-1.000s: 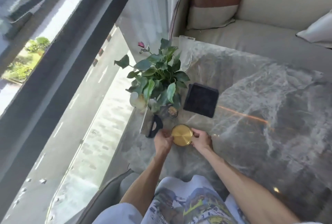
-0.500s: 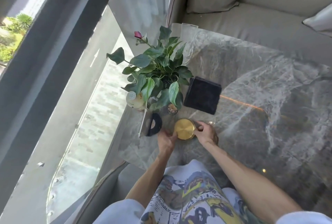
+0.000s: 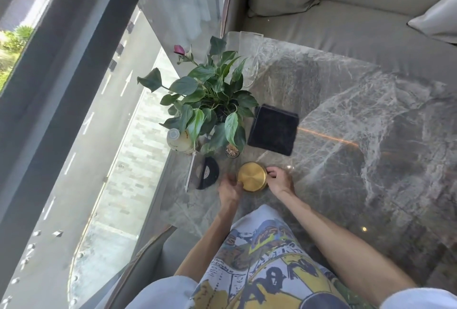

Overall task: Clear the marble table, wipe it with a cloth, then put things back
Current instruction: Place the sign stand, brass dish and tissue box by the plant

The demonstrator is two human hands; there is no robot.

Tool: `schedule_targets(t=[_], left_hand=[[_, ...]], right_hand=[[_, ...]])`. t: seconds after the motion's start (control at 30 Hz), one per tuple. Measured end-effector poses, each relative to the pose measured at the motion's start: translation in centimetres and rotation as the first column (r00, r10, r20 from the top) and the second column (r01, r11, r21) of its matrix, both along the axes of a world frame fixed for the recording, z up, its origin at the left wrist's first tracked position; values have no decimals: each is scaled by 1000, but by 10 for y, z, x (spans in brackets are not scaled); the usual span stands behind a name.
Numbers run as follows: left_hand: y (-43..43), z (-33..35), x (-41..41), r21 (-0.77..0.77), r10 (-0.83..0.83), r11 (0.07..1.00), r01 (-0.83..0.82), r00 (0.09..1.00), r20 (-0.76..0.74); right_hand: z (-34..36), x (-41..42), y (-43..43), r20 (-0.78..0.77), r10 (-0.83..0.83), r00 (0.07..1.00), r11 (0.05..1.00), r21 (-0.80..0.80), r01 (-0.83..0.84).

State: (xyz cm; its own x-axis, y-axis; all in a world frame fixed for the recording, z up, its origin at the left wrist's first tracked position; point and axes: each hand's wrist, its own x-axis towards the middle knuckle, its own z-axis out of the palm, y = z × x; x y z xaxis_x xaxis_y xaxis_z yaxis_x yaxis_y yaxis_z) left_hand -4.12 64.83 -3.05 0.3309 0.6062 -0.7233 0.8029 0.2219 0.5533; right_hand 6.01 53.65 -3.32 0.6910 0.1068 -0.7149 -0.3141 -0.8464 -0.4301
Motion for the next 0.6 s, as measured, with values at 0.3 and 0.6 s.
schedule_targets(t=[0.3, 0.6], left_hand=[[-4, 11, -7, -1, -7, 1000, 7, 998, 57], [1, 9, -8, -53, -155, 987, 154, 987, -28]], right_hand=[[-4, 10, 1, -101, -21, 995, 1000, 18, 23], [-4, 11, -2, -143, -65, 988, 994, 76, 76]])
